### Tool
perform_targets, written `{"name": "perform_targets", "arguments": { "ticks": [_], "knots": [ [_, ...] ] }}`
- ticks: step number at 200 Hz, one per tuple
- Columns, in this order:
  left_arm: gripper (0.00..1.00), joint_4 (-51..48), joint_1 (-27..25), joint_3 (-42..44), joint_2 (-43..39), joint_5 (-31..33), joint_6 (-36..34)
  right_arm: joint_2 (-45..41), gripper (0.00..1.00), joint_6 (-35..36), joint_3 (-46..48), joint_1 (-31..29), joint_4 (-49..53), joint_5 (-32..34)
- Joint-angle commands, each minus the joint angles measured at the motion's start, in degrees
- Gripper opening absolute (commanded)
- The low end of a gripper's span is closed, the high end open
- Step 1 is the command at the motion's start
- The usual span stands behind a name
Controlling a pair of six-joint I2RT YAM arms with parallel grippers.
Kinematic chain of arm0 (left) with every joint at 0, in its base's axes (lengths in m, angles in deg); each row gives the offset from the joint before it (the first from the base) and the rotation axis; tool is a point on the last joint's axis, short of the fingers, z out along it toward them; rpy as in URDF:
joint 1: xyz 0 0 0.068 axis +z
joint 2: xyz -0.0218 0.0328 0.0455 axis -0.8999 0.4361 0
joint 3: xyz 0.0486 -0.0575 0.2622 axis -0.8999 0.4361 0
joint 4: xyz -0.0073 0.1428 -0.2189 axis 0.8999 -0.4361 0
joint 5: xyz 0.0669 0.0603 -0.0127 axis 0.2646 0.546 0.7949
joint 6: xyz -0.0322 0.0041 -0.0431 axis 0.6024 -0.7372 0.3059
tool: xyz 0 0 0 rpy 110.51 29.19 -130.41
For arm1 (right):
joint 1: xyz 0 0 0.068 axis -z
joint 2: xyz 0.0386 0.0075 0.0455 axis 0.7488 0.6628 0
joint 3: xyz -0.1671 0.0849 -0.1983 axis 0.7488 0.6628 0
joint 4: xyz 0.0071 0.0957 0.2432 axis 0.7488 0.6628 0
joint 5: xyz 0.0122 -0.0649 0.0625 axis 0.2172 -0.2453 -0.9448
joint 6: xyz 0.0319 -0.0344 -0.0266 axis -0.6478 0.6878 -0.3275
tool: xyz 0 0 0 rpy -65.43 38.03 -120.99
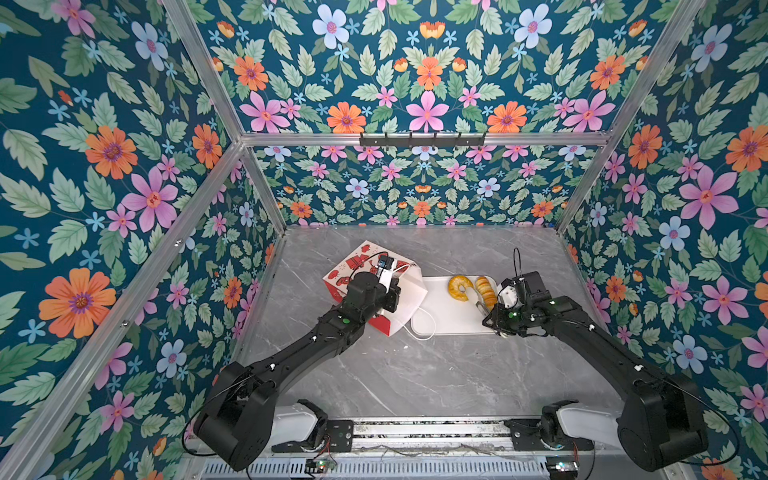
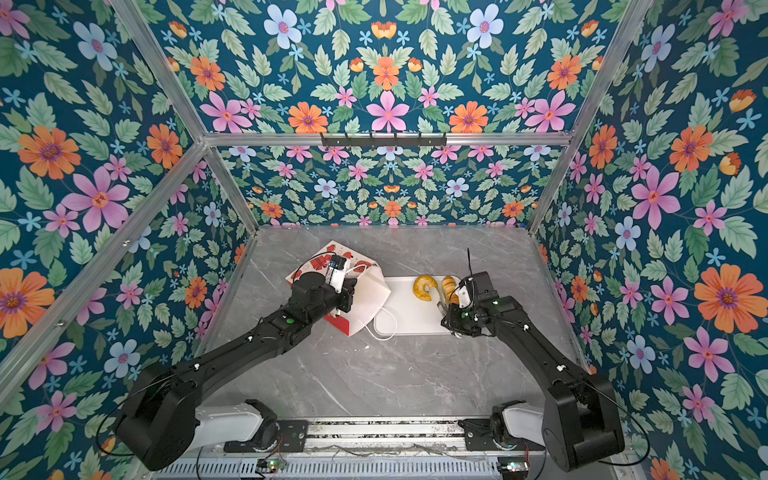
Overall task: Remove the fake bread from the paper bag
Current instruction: 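Release the bagel and draw the tongs back from the tray with the right gripper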
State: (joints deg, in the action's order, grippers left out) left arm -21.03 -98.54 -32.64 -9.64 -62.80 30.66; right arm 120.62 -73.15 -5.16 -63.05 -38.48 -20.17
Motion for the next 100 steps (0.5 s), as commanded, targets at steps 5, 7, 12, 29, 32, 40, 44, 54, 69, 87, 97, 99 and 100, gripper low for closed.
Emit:
{"name": "perform_targets", "arguments": {
  "ticks": [5, 7, 12, 29, 32, 40, 44, 54, 69, 87, 97, 99, 100],
  "knots": [
    [0.00, 2.36, 0.03, 0.14, 0.29, -0.33, 0.59, -0.20, 0.29, 0.34, -0.40, 0.01, -0.65, 0.86],
    [0.00, 2.39, -0.02, 0.15, 0.31, -0.35, 0.59, -0.26, 0.30, 0.30, -0.35, 0.01, -0.56, 0.95],
    [0.00, 2.50, 0.03, 0.12, 0.38, -0.38, 0.56, -0.38, 0.30, 0.39, -0.48, 0.05, -0.31, 1.33],
    [0.00, 2.77, 0.02, 0.20, 0.53, -0.65, 0.67, -0.99, 0.34, 0.42, -0.49, 0.07, 0.45, 2.19],
    [0.00, 2.85, 0.03, 0.22, 0.63, -0.70, 0.70, -1.09, 0.34, 0.43, -0.49, 0.07, 0.63, 2.35],
    [0.00, 2.94, 0.03, 0.22, 0.73, -0.79, 0.76, -1.35, 0.35, 0.43, -0.42, 0.07, 0.94, 2.64],
    [0.00, 2.95, 0.03, 0.19, 0.81, -0.88, 0.78, -1.49, 0.35, 0.51, -0.40, 0.07, 1.16, 2.89],
    [0.00, 2.95, -0.02, 0.14, 0.91, -0.97, 0.84, -1.92, 0.36, 0.69, -0.28, 0.11, 1.63, 3.65],
    [0.00, 2.95, -0.02, -0.03, 0.99, -1.19, 0.94, -2.83, 0.36, 0.65, -0.05, 0.07, 2.13, 4.72],
    [0.00, 2.68, 0.02, -0.27, 0.97, -1.33, 0.85, -4.75, 0.37, 0.62, 0.13, 0.07, 2.45, 5.48],
    [0.00, 2.51, -0.04, -0.50, 0.95, -1.32, 0.85, -6.08, 0.37, 0.71, 0.13, 0.07, 2.45, 5.59],
    [0.00, 2.45, 0.01, -0.51, 0.90, -1.32, 0.85, -6.28, 0.37, 0.70, 0.09, 0.07, 2.45, 5.59],
    [0.00, 2.43, -0.03, -0.52, 0.90, -1.32, 0.85, -6.37, 0.37, 0.70, 0.06, 0.07, 2.45, 5.59]
  ]
}}
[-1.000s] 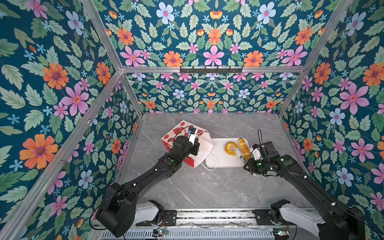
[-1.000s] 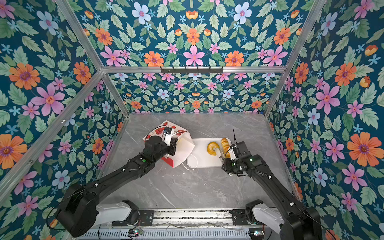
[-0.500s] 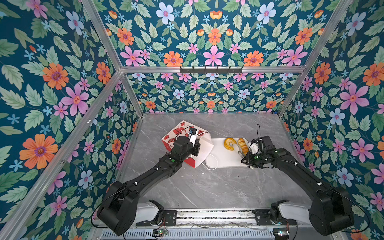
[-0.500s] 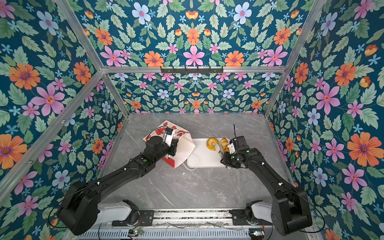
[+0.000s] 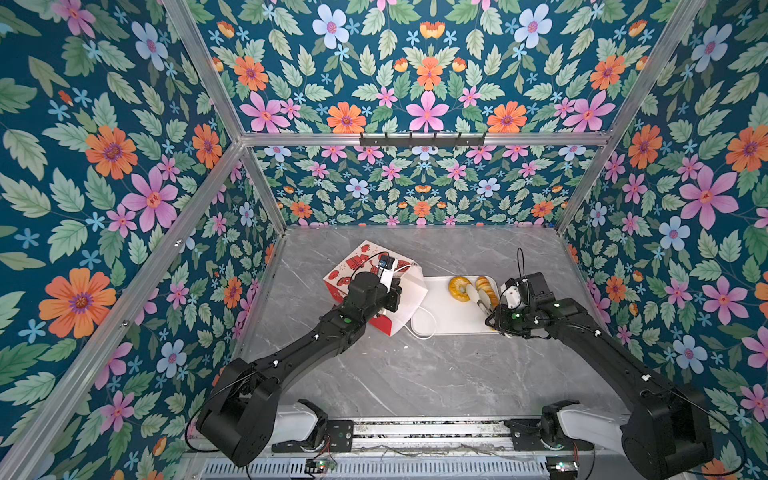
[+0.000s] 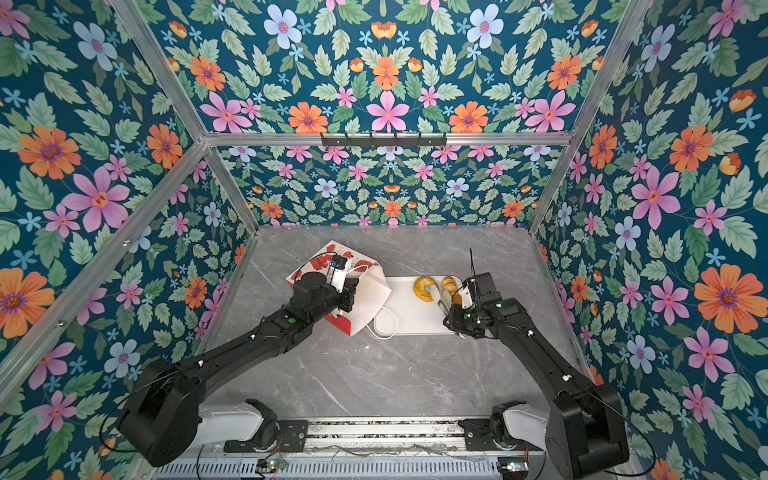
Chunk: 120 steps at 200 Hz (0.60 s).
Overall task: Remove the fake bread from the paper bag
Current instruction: 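Release the bagel and draw the tongs back from the tray with the right gripper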
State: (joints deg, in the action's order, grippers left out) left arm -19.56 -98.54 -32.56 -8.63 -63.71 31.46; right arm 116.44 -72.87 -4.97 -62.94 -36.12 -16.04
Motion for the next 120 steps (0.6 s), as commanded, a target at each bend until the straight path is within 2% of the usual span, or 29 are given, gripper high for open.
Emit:
{"name": "perform_targets", "arguments": {
  "ticks": [1, 26, 82, 120],
  "knots": [
    [0.00, 0.96, -0.04, -0.65, -0.10, -0.41, 0.04, -2.37, 0.37, 0.41, -0.14, -0.04, 0.01, 1.41],
    [0.00, 0.78, 0.00, -0.74, -0.47, -0.32, 0.06, -3.55, 0.37, 1.62, -1.43, -0.04, 0.02, -0.31],
    [0.00, 0.43, -0.01, -0.69, -0.93, -0.06, 0.02, 1.90, 0.37, 1.45, -3.35, -0.89, -7.21, -14.12],
    [0.00, 0.26, -0.06, -0.81, -1.27, 0.16, -0.09, 8.65, 0.37, 2.21, -6.64, -4.11, -8.76, -15.37]
  ]
}}
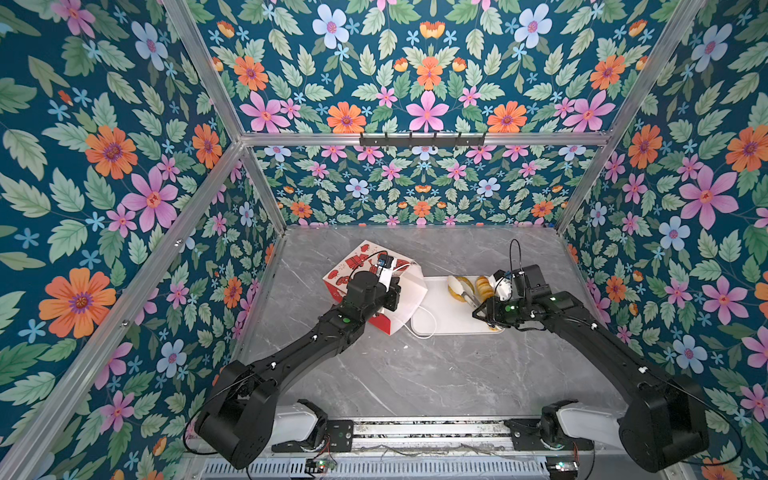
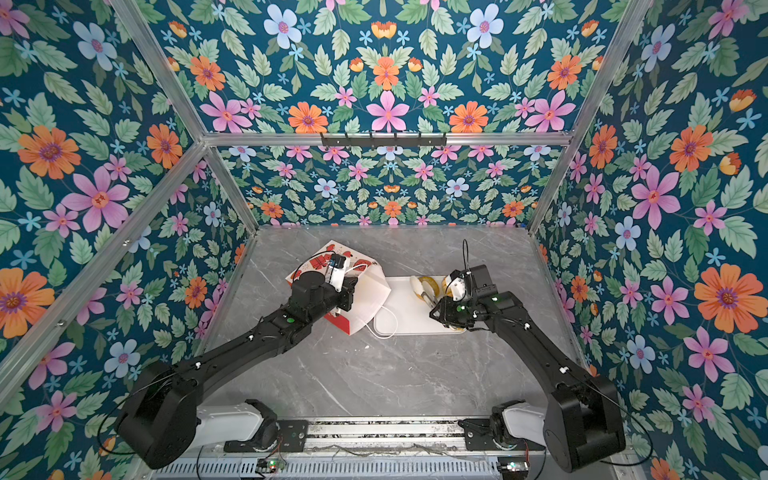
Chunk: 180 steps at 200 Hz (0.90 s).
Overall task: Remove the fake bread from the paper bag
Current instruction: 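Release the bagel and draw the tongs back from the tray with the right gripper, then reach the tongs back into the bag opening with the right gripper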
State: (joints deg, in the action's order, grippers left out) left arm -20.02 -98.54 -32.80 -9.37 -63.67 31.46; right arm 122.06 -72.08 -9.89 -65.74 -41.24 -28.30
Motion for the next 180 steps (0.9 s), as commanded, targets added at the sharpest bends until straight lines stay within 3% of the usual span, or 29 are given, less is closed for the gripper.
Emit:
{"name": "perform_targets", "arguments": {
  "ticks": [1, 65, 131, 180],
  "knots": [
    [0.00, 0.71, -0.06, -0.60, -0.56, 0.14, -0.11, 3.23, 0.37, 1.40, -1.77, -1.39, -3.70, -3.13],
    [0.00, 0.70, -0.04, -0.01, -0.85, 0.52, -0.13, 8.85, 0.36, 0.72, -1.96, -1.92, -5.34, -0.85],
    [0.00, 1.33, -0.01, 0.60, -0.51, 0.52, -0.16, 8.20, 0.35, 1.82, -1.26, -1.85, -2.02, 5.09],
    [0.00, 1.76, 0.00, 0.78, -0.28, 0.37, 0.04, 7.00, 0.35, 2.09, -0.90, -1.82, -1.91, 5.82]
  ]
}}
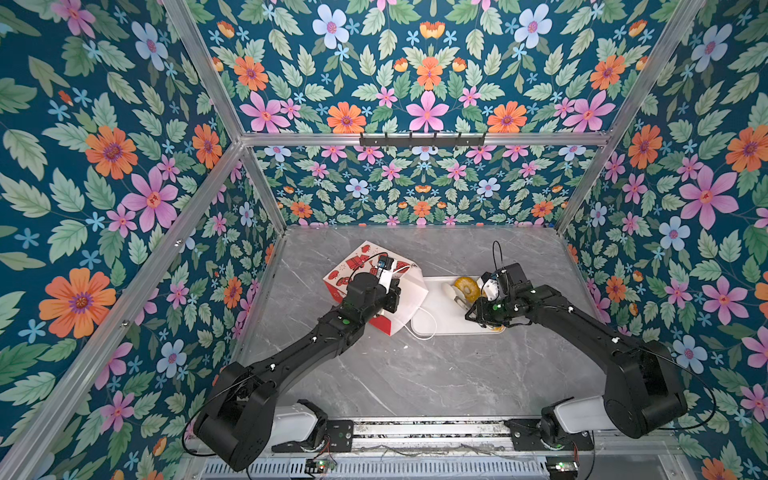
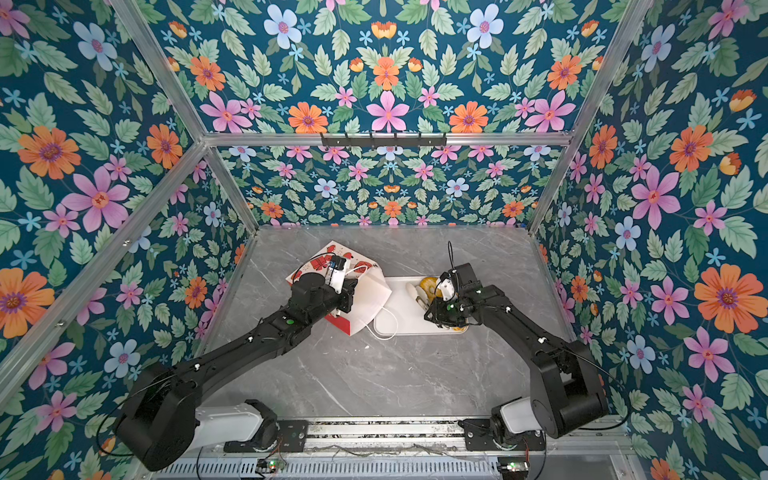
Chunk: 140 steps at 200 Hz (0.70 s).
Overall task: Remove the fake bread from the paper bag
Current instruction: 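Reach the tongs back into the bag opening with the right gripper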
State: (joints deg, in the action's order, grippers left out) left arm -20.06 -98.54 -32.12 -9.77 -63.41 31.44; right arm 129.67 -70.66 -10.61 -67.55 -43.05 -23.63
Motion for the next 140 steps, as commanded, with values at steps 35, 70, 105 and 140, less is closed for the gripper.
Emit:
{"name": "perform_targets", "arguments": {
  "ticks": [35, 70, 105, 140],
  "knots": [
    [0.00, 1.79, 0.01, -0.05, -0.17, 0.08, 0.06, -3.78, 0.34, 0.93, 0.00, -0.22, -1.45, -1.17],
    [0.00, 1.22, -0.05, -0.59, -0.47, 0.38, -0.33, -10.55, 0.34, 0.70, -1.00, -4.53, -0.09, -0.53],
    [0.00, -0.16, -0.06, -1.85, -0.45, -0.05, -1.52, -13.73, 0.35, -0.77, -1.05, -11.50, -0.13, -0.98],
    [0.00, -1.42, -0.06, -2.91, -0.16, -0.27, -2.86, -8.82, 0.37, -3.49, -2.10, -17.04, -4.78, -1.58]
  ]
}}
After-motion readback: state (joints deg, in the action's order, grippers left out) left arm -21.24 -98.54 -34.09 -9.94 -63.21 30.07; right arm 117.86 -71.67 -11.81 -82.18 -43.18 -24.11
